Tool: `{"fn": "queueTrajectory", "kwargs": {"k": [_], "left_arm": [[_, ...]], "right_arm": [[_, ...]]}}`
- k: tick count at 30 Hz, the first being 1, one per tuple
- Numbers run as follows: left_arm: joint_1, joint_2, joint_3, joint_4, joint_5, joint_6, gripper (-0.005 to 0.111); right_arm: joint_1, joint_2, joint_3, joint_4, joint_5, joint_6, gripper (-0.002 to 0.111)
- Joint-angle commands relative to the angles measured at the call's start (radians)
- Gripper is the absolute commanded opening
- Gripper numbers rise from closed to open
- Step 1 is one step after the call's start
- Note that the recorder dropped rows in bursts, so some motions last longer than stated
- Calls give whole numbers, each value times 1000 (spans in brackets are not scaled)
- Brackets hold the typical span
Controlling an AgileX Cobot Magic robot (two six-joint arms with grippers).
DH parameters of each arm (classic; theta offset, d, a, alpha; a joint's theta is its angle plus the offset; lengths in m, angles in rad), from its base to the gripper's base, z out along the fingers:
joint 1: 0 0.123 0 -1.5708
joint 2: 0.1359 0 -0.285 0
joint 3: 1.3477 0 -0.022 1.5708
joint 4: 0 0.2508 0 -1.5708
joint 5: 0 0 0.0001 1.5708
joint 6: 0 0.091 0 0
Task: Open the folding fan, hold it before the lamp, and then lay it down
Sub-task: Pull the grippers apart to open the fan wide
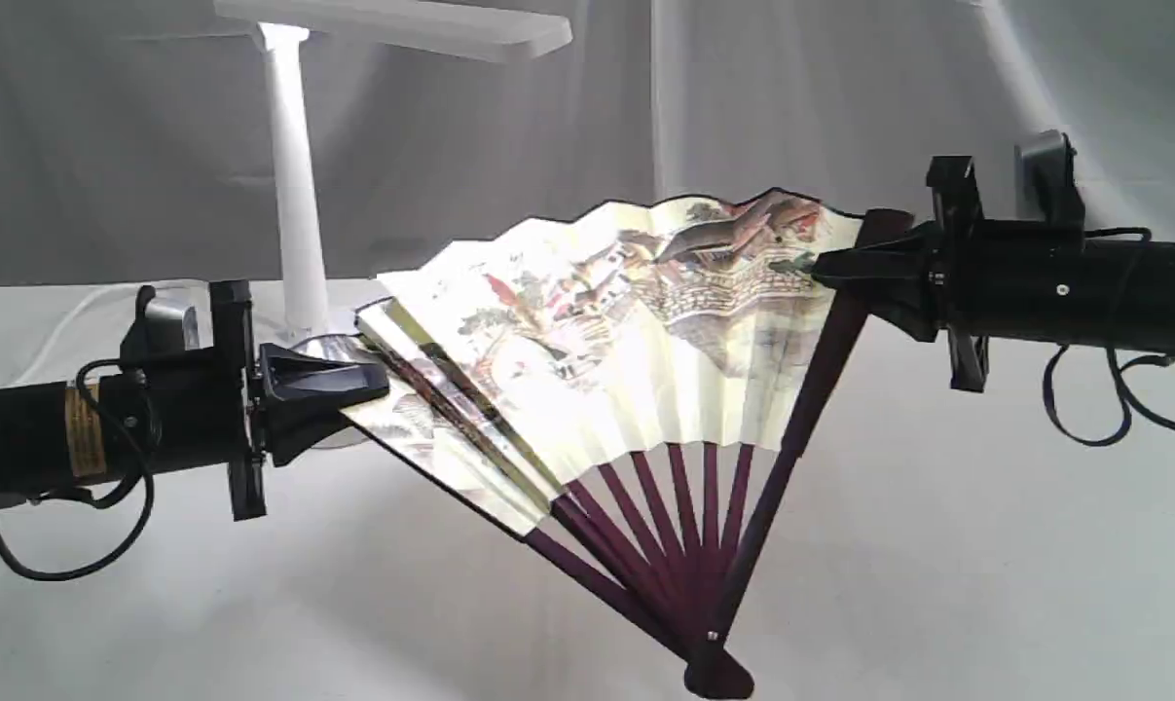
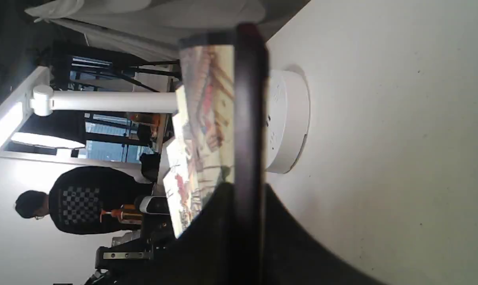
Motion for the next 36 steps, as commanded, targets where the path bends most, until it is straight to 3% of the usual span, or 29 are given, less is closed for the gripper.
{"fn": "queueTrajectory", "kwargs": {"k": [1, 21, 36], "left_arm": [[5, -5, -1, 74, 25, 13, 0], [5, -5, -1, 79, 25, -2, 0], [5, -5, -1, 82, 25, -2, 0]], "right_arm": [[-35, -10, 0, 22, 3, -1, 0], [-217, -10, 0, 33, 7, 46, 0], [-232, -10, 0, 34, -55, 100, 0]]}}
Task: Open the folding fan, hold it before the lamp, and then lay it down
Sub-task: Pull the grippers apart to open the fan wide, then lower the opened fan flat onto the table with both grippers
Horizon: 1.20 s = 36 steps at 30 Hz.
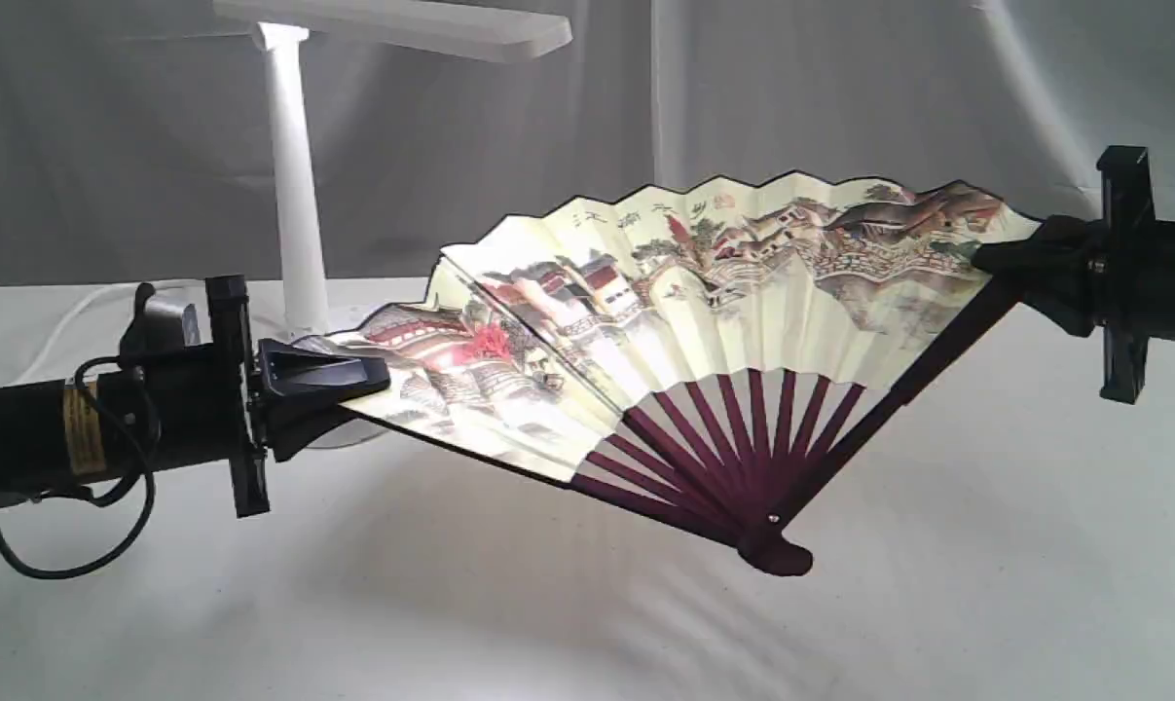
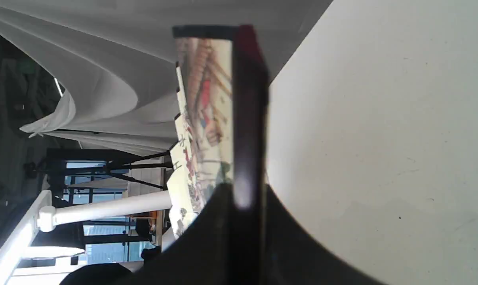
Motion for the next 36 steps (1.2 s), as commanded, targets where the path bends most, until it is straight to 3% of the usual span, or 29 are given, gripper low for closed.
{"fn": "queueTrajectory", "kwargs": {"k": [1, 15, 23, 36], "left_arm": [[4, -5, -1, 88, 44, 0, 0], [18, -107, 42, 116, 44, 15, 0], [100, -126, 82, 113, 44, -4, 0], [189, -207, 262, 111, 44, 131, 0]], "right_arm": [[-16, -12, -4, 44, -30, 7, 0], [-16, -12, -4, 58, -40, 7, 0], [-16, -12, -4, 69, -36, 0, 0], [-16, -12, -4, 88, -64, 3, 0]]}}
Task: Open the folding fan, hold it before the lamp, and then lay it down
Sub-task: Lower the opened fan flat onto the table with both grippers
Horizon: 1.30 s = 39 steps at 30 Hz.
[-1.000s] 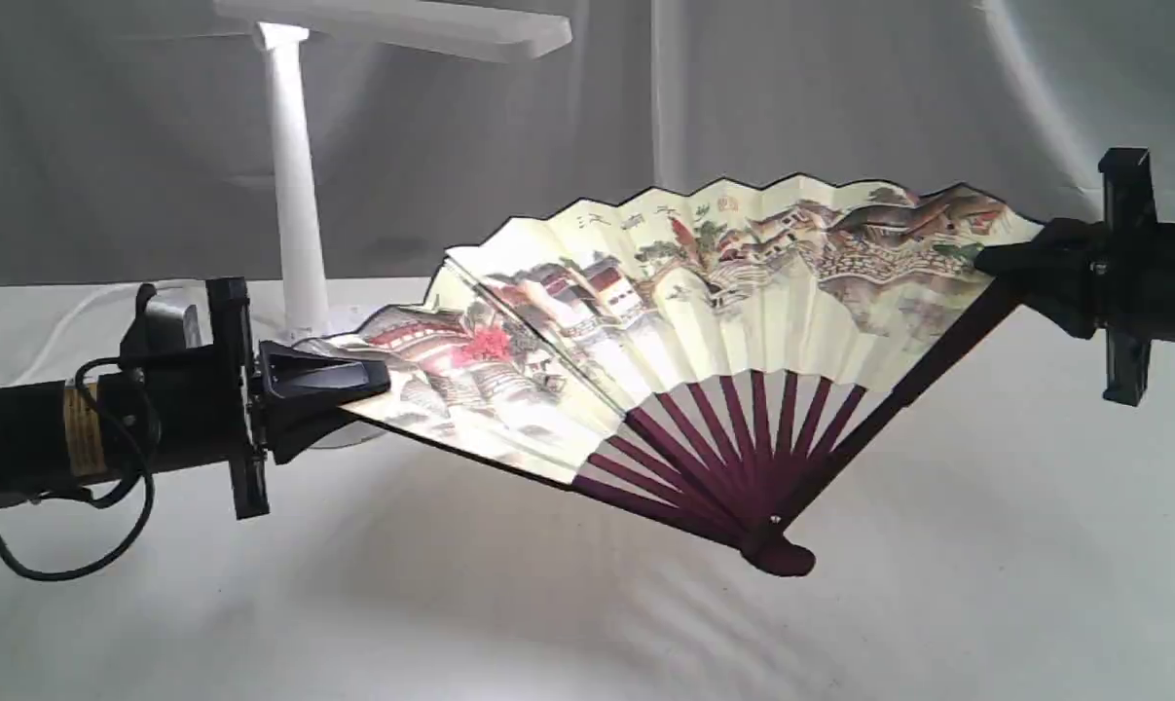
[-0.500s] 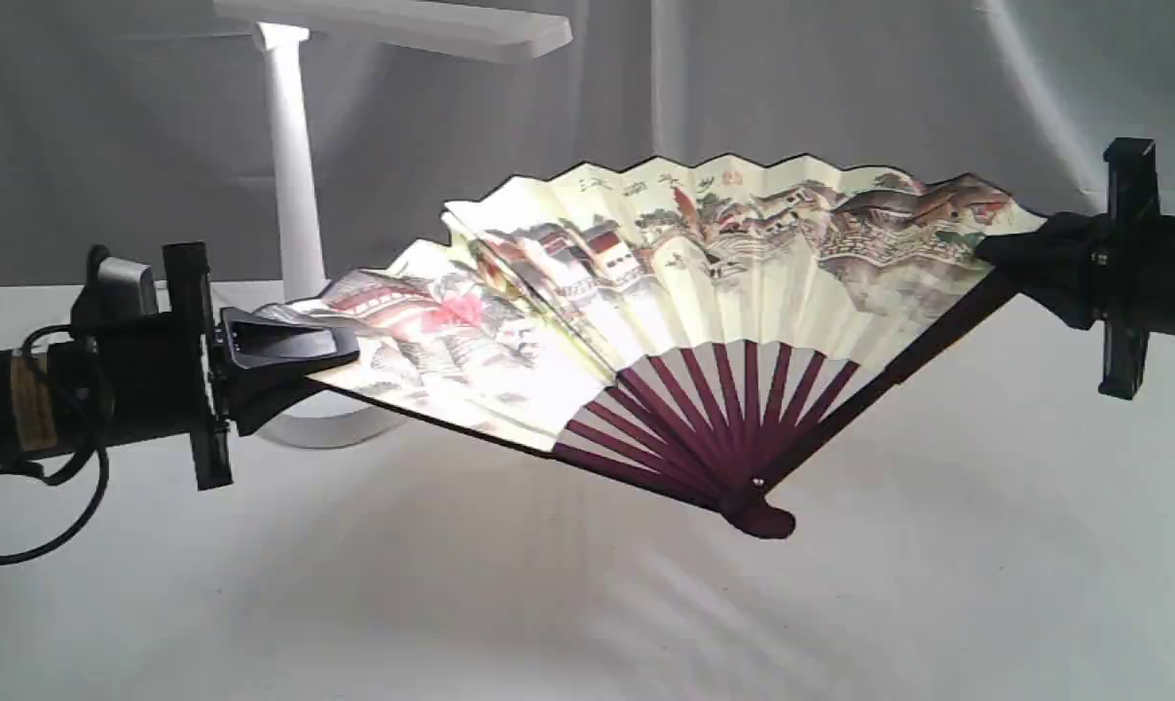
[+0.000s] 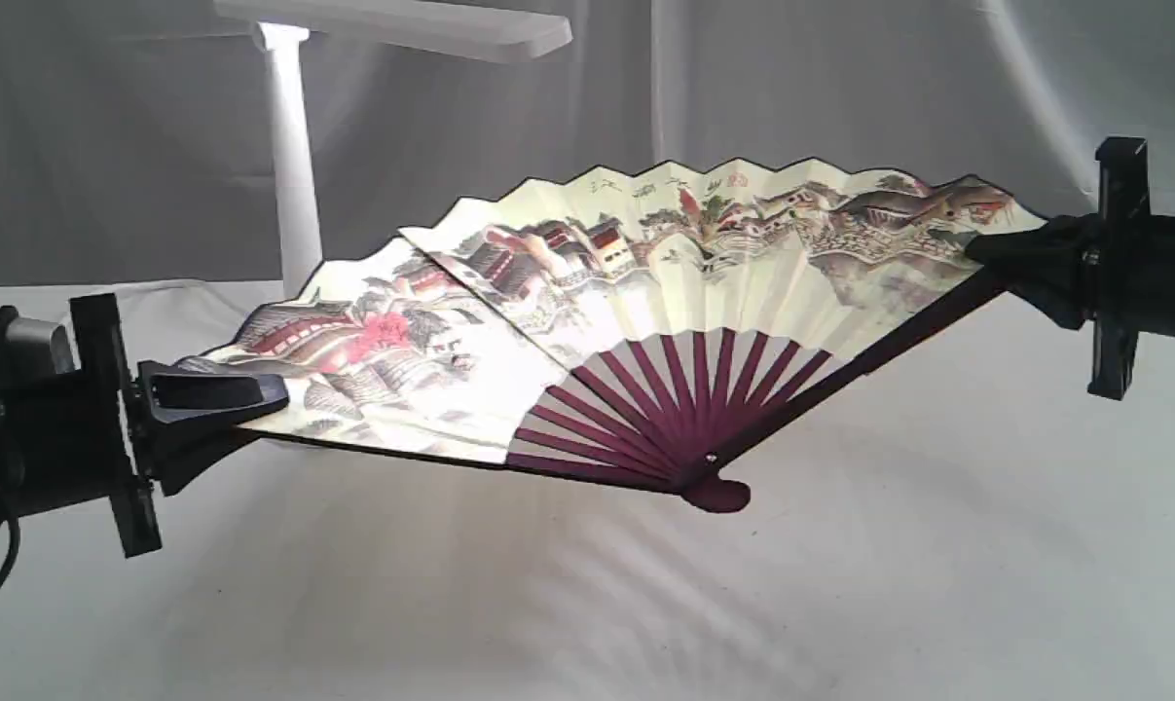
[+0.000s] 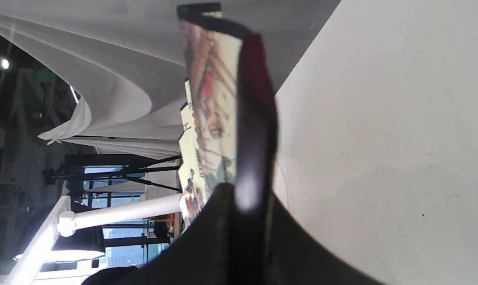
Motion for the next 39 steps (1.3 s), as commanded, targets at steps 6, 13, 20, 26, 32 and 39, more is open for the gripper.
{"fn": "queueTrajectory", "kwargs": {"k": [6, 13, 20, 26, 32, 39], "left_arm": [[47, -52, 87, 75, 65, 88, 0], [47, -92, 147, 45, 65, 134, 0], [47, -101, 163, 59, 65, 134, 0], [47, -101, 179, 60, 65, 138, 0], [47, -101, 179, 60, 65, 138, 0], [47, -101, 179, 71, 65, 141, 0]], "right_arm": [[-23, -12, -6, 59, -76, -22, 0], [-23, -12, -6, 59, -78, -22, 0], [-23, -12, -6, 59, -80, -22, 0], [-23, -12, -6, 59, -80, -17, 0], [-23, -12, -6, 59, -61, -15, 0], [-32, -12, -6, 57, -69, 2, 0]]}}
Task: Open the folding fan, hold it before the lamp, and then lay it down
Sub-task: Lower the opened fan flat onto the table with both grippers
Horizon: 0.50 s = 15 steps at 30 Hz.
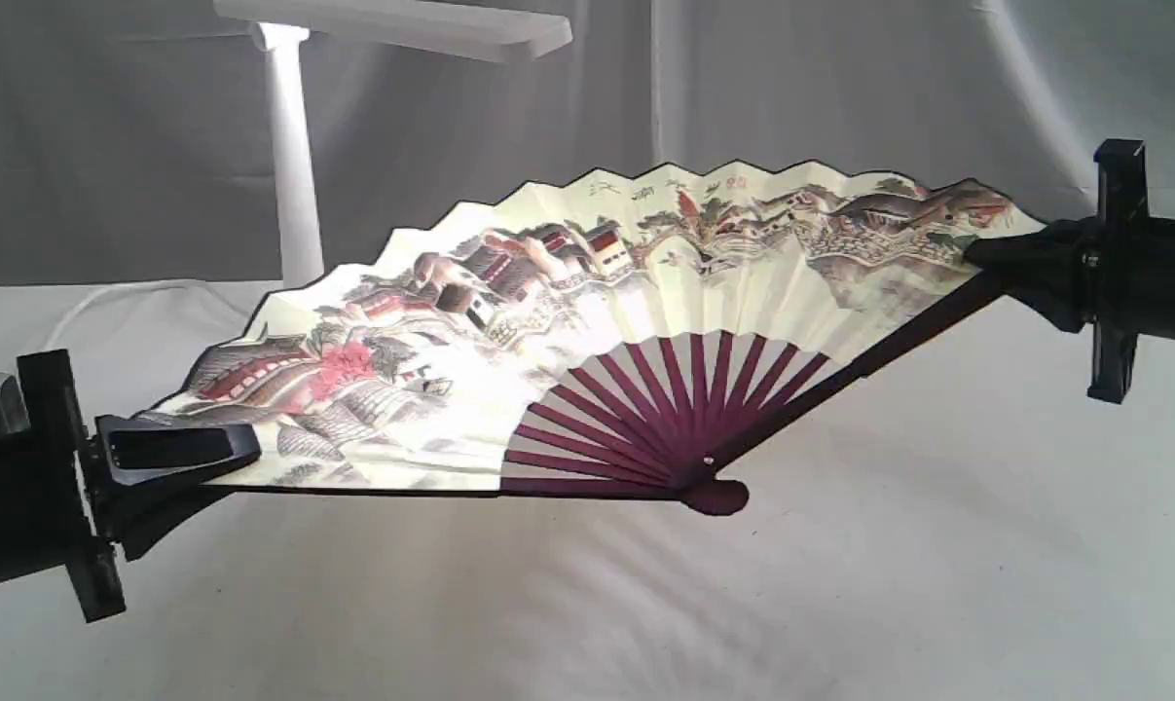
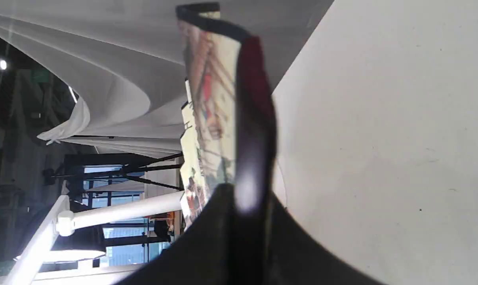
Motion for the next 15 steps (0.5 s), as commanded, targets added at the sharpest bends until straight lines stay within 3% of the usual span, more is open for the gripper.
{"fn": "queueTrajectory", "kwargs": {"k": [1, 15], "left_arm": [[14, -10, 7, 88, 77, 47, 0], [14, -10, 7, 71, 83, 106, 0]], "right_arm": [[-38, -12, -6, 56, -73, -11, 0], [-68, -12, -6, -64, -124, -3, 0]]}}
